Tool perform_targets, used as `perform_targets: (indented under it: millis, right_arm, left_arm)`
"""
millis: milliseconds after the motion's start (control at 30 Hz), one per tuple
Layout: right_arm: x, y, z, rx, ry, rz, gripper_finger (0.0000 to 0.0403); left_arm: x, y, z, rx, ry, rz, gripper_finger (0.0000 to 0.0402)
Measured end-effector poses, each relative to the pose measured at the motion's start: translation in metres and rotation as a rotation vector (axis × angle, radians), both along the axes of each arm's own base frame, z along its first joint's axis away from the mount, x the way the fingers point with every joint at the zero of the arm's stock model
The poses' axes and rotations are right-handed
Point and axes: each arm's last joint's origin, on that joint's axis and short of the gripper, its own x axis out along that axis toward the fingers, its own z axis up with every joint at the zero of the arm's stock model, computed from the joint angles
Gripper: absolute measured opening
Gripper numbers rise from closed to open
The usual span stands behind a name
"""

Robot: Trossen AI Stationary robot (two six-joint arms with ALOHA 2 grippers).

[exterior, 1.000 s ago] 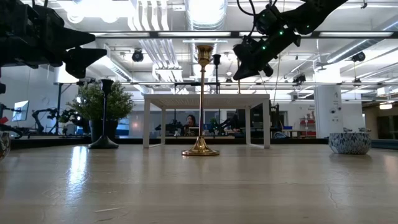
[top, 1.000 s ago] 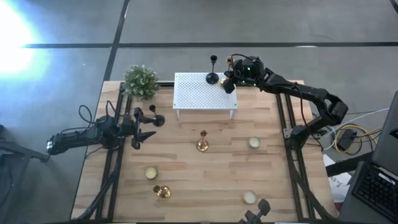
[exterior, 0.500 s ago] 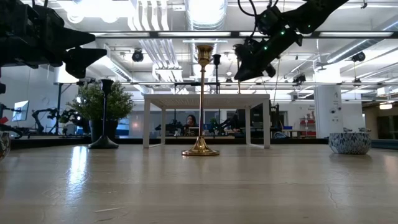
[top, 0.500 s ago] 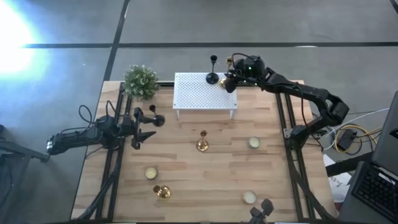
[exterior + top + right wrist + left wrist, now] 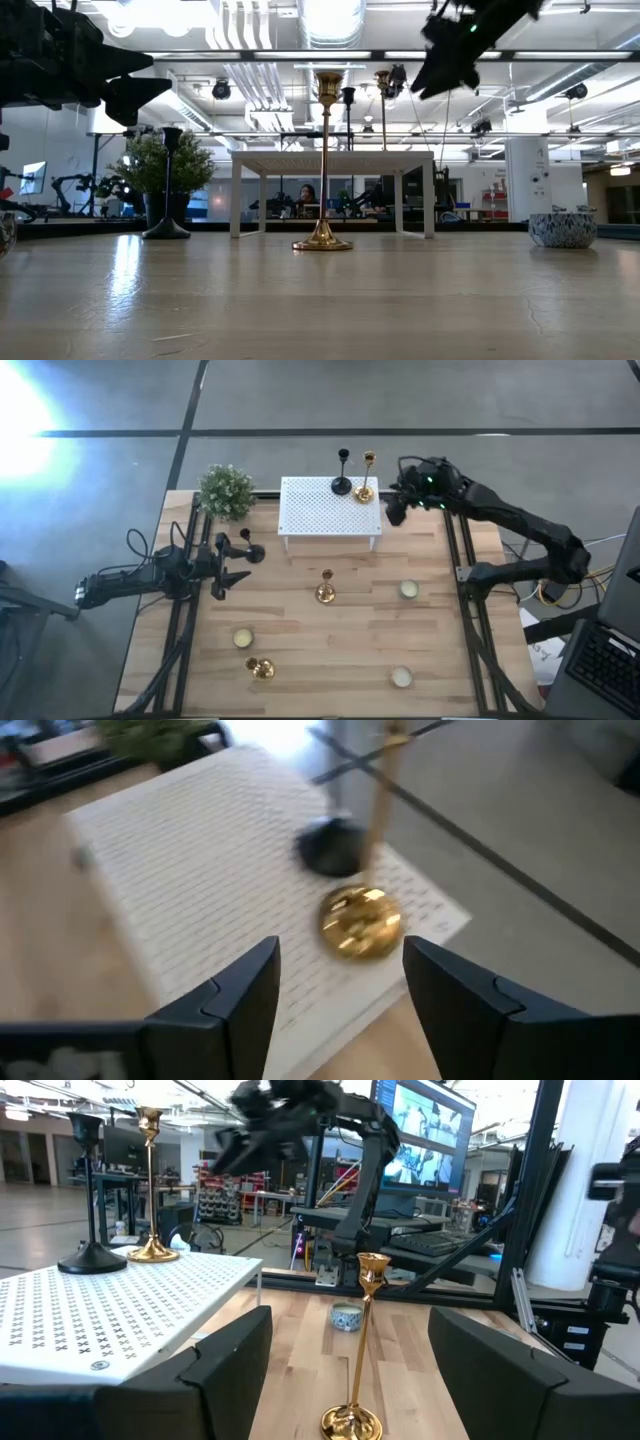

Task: Pick & Place candle stick holders
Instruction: Put the black candle holder on the shelf

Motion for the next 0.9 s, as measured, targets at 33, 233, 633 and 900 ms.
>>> perform_targets:
  millis: [33, 233, 633, 900]
  right_arm:
    - [-0.003, 0.009, 0.003, 0.004, 0.002, 0.026, 0.0197]
    - [-0.017, 0.062, 0.015, 0.052, -0.042, 0.171, 0.0168]
    - [-0.029, 0.132, -0.005, 0.235, -0.074, 0.349, 0.0109]
    - [-0.031, 0.164, -0.021, 0.305, 0.028, 0.311, 0.0073]
  left_arm:
    - [0.0, 0.0, 0.0, 0.0, 0.0, 0.0, 0.0275]
    - [0.0, 0.0, 0.0, 0.0, 0.0, 0.0, 0.0275]
    - [0.0, 0.0, 0.0, 0.0, 0.0, 0.0, 0.0275]
    - [0.0, 0.0, 0.0, 0.0, 0.0, 0.0, 0.0275]
